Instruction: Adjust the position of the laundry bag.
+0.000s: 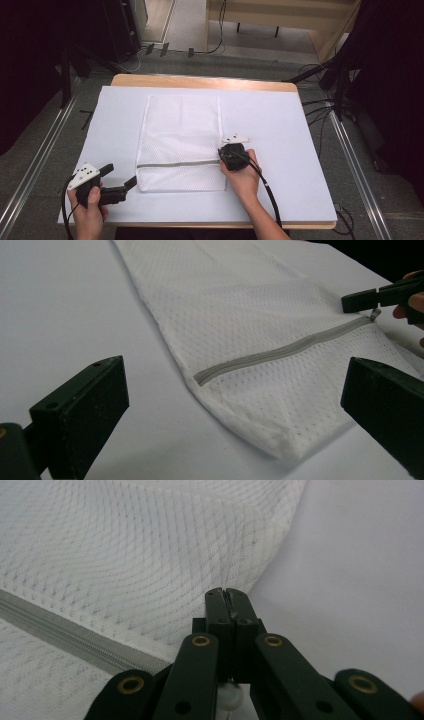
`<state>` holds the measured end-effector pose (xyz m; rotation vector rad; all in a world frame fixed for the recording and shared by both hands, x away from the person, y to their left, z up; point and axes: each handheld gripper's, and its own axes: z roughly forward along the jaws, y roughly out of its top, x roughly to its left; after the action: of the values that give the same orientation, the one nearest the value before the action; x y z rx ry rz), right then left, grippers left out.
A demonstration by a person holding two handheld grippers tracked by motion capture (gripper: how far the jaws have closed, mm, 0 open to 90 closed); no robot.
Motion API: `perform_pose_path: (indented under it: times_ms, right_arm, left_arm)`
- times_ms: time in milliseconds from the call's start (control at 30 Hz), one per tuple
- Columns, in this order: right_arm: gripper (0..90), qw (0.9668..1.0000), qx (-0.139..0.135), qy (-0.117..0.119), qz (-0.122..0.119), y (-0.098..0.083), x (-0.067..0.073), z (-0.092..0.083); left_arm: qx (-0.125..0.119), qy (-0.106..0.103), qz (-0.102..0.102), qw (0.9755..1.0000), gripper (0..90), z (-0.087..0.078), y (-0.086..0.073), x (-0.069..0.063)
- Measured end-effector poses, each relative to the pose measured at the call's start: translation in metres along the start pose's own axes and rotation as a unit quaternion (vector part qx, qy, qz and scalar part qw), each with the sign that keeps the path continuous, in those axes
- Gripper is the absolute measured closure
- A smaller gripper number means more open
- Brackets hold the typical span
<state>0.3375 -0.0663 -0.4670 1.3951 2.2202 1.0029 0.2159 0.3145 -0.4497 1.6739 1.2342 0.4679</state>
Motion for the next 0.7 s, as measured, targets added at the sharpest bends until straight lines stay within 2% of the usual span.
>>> perform_pose_path:
  times_ms: [33, 100, 133, 300, 333, 400, 700]
  right_arm:
    - [90.0, 1.0000, -0.004, -0.003, 0.005, -0.004, -0.006, -0.006]
    - [90.0, 0.9999, -0.005, -0.005, 0.009, -0.005, -0.007, -0.008]
    - [90.0, 0.9997, -0.010, -0.006, 0.020, -0.009, -0.014, -0.016]
    - [90.0, 0.9995, -0.016, -0.014, 0.023, -0.016, -0.023, -0.027]
    - [90.0, 0.9993, -0.018, -0.019, 0.027, -0.023, -0.030, -0.034]
    - [90.0, 0.9991, -0.019, -0.023, 0.030, -0.027, -0.035, -0.040]
    - [90.0, 0.9984, -0.019, -0.028, 0.045, -0.046, -0.054, -0.057]
  left_arm:
    - [0.001, 0.001, 0.000, 1.0000, 0.0, 0.000, 0.000, 0.000]
    - [0.001, 0.000, -0.002, 1.0000, 0.0, 0.000, 0.000, 0.000]
    - [0.001, 0.002, -0.002, 1.0000, 0.0, 0.001, 0.000, 0.000]
    - [0.001, 0.002, 0.000, 1.0000, 0.0, 0.001, 0.000, -0.001]
    - [0.002, 0.002, -0.001, 1.0000, 0.0, 0.001, 0.000, -0.001]
    - [0.002, 0.003, -0.001, 1.0000, 0.0, 0.001, 0.000, 0.000]
    - [0.005, 0.003, 0.001, 1.0000, 0.0, 0.002, -0.001, -0.002]
